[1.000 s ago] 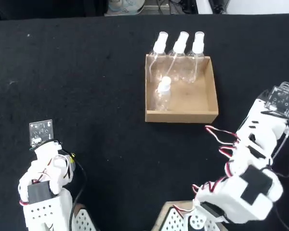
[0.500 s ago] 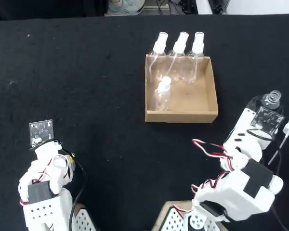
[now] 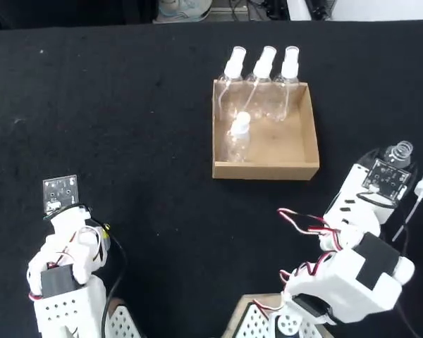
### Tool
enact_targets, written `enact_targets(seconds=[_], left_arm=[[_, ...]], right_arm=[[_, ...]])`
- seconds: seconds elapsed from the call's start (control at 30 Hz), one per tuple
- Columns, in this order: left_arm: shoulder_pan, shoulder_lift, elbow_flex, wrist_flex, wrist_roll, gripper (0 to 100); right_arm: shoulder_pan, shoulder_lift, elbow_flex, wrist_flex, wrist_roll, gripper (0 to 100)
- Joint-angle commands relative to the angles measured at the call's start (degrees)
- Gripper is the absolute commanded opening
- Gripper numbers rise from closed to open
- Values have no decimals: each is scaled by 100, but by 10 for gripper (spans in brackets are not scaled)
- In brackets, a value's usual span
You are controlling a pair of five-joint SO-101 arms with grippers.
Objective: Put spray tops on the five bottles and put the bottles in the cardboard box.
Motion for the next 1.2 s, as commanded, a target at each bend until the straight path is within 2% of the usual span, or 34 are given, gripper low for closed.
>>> enact_targets(seconds=[0.0,0.2,0.53,0.63,0.83,0.97,1.17], left_arm=[[-4,-35,119,26,-26,192],[-4,-35,119,26,-26,192],[-4,-35,119,26,-26,192],[-4,-35,119,26,-26,192],[-4,-35,119,26,-26,192],[-4,-35,119,26,-26,192],[-4,-35,119,26,-26,192]], right_arm=[[-158,-31,66,-18,26,185],[-202,-22,189,18,26,316],[-149,-110,268,-18,26,325],[-149,-576,549,-18,26,325],[-176,-2554,1481,264,26,325],[-141,-4092,1411,2180,26,325],[-18,-6914,251,6523,-9,325]])
